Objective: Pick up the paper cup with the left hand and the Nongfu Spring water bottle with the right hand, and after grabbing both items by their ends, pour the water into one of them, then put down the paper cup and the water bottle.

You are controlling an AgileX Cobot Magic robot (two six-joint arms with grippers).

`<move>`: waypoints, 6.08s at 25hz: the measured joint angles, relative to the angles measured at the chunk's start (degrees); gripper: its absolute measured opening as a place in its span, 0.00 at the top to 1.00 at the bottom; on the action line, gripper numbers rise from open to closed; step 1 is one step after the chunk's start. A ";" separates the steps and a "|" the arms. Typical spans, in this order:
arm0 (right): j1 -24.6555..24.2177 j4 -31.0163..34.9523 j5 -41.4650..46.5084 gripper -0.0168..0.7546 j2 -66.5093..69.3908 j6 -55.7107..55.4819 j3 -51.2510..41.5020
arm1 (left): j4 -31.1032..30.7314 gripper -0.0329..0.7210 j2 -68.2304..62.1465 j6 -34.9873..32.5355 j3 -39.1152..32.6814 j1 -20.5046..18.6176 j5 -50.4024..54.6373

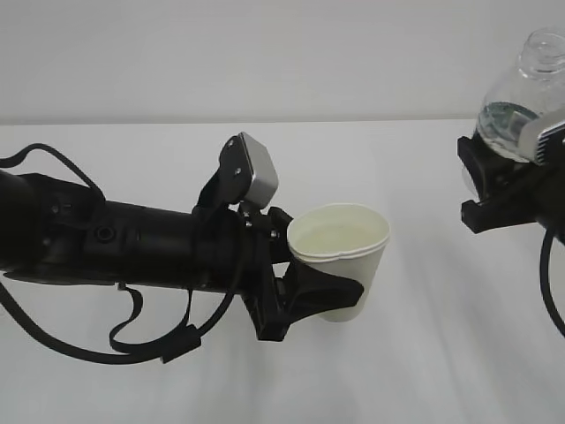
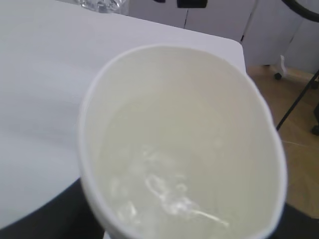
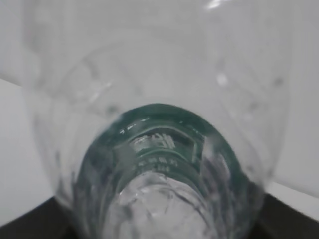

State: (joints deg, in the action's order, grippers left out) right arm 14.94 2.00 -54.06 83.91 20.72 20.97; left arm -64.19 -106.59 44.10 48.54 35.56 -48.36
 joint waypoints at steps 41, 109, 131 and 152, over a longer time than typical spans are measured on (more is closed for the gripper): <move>0.00 12.08 -9.83 0.41 13.11 -6.16 0.00 | 14.79 0.36 0.00 -11.81 0.00 -6.36 3.26; 0.00 10.84 -10.22 0.42 13.11 -7.05 0.00 | 39.86 0.36 -12.76 -26.07 0.00 -33.06 -0.41; 0.00 9.91 -10.22 0.42 13.11 -7.46 0.00 | 47.97 0.37 -17.81 -32.08 0.09 -36.76 -7.38; 0.00 8.96 -10.22 0.42 13.11 -9.83 0.00 | 50.70 0.37 -17.81 -34.94 0.09 -36.76 -8.21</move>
State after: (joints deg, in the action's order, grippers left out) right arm 14.94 10.96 -64.28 97.02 10.89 20.97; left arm -13.50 -124.40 9.16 48.62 -1.20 -56.57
